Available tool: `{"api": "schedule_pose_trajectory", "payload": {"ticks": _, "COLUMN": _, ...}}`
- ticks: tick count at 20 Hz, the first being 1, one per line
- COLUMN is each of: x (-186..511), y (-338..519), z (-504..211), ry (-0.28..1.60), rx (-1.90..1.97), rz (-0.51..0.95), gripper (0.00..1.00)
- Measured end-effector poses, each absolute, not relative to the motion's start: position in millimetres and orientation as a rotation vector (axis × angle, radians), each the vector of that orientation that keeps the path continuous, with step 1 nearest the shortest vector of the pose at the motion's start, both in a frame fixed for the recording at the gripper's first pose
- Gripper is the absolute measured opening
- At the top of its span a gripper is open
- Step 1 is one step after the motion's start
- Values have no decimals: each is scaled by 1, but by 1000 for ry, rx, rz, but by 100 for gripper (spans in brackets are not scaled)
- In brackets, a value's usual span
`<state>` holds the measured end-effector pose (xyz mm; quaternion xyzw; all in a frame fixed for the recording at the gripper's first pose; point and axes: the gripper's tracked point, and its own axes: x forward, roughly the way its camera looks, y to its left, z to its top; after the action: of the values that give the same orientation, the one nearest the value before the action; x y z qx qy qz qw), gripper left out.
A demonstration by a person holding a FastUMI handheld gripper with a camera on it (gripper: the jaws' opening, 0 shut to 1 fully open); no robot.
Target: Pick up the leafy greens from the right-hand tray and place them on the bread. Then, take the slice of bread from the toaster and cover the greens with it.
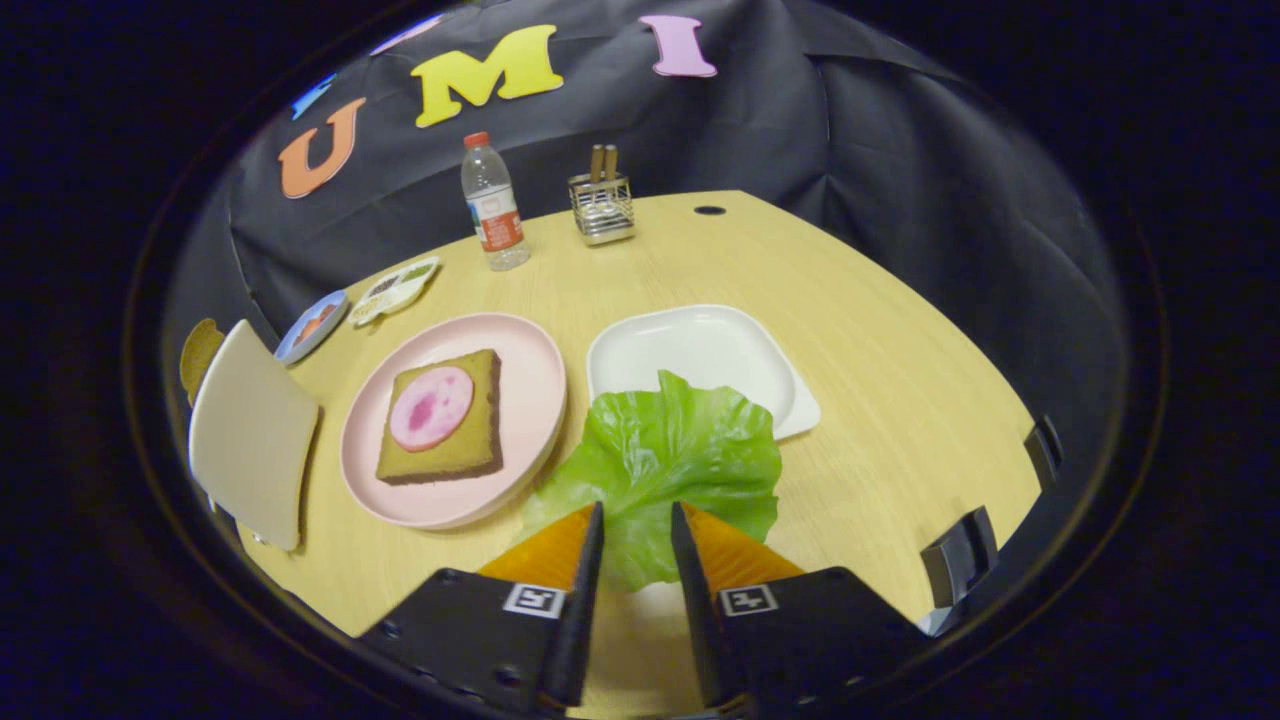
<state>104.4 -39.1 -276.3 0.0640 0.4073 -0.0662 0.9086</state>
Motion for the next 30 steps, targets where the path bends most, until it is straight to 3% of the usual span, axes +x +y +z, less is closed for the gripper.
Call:
{"api": "schedule_pose_trajectory", "payload": {"ticks": 2, "x": 105, "y": -39, "z": -280, "ry": 853, "rx": 135, "rz": -143, "gripper": 63}}
{"api": "schedule_pose_trajectory", "payload": {"ticks": 6, "x": 111, "y": -36, "z": -275, "ry": 855, "rx": 126, "rz": -151, "gripper": 64}}
{"api": "schedule_pose_trajectory", "payload": {"ticks": 10, "x": 122, "y": -34, "z": -271, "ry": 851, "rx": 154, "rz": -162, "gripper": 84}}
{"api": "schedule_pose_trajectory", "payload": {"ticks": 14, "x": 129, "y": -36, "z": -282, "ry": 874, "rx": 173, "rz": -183, "gripper": 87}}
{"api": "schedule_pose_trajectory", "payload": {"ticks": 19, "x": 124, "y": -31, "z": -283, "ry": 878, "rx": 133, "rz": -129, "gripper": 32}}
{"api": "schedule_pose_trajectory", "payload": {"ticks": 21, "x": 119, "y": -32, "z": -283, "ry": 873, "rx": 154, "rz": -115, "gripper": 2}}
{"api": "schedule_pose_trajectory", "payload": {"ticks": 30, "x": 105, "y": -15, "z": -207, "ry": 723, "rx": 108, "rz": -80, "gripper": 1}}
